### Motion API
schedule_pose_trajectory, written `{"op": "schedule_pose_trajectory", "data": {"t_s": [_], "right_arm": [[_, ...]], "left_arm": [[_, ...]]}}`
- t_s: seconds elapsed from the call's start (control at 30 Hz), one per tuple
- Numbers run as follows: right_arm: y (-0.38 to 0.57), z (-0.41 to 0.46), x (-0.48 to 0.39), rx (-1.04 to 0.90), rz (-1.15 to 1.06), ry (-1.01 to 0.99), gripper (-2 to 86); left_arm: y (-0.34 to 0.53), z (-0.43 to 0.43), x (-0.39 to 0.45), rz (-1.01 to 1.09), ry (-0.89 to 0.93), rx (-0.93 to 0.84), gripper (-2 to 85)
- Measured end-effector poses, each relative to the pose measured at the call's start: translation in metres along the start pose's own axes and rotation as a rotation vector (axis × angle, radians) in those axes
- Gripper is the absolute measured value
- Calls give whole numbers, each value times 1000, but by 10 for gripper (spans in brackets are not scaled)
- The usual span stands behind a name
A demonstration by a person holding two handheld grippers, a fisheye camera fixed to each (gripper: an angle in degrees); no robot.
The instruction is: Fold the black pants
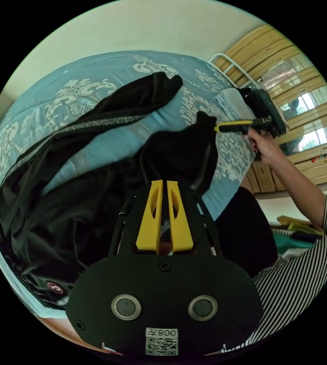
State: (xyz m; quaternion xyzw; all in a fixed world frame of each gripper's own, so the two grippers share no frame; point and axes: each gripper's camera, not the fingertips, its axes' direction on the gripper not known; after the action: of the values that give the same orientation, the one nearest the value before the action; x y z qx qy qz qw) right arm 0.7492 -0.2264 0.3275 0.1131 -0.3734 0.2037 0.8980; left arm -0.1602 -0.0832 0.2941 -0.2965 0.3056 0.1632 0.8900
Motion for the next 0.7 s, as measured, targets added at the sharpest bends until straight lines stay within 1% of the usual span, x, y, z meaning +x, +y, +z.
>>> {"op": "schedule_pose_trajectory", "data": {"t_s": [0.07,0.2,0.27,0.33,0.4,0.53,0.6,0.67,0.7], "right_arm": [[8,-9,0,-28,-6,26,19],[41,-53,19,14,23,-15,14],[70,-75,39,29,63,-4,13],[89,-74,54,21,98,15,12],[105,-55,70,-25,139,-16,12],[127,12,93,-146,199,-62,14],[133,19,103,-117,239,-102,16],[140,16,122,-65,329,-174,21],[142,14,126,-50,344,-181,22]], "left_arm": [[22,0,-6,-1,21,-60,10],[48,-6,-15,-8,62,-80,4],[63,-13,-22,-32,78,-83,3],[76,-20,-31,-64,109,-72,3],[93,-30,-44,-123,111,-60,4],[146,-67,-94,-345,109,28,8],[176,-87,-121,-472,95,96,13],[219,-107,-162,-678,97,180,25],[230,-110,-172,-731,100,202,29]]}}
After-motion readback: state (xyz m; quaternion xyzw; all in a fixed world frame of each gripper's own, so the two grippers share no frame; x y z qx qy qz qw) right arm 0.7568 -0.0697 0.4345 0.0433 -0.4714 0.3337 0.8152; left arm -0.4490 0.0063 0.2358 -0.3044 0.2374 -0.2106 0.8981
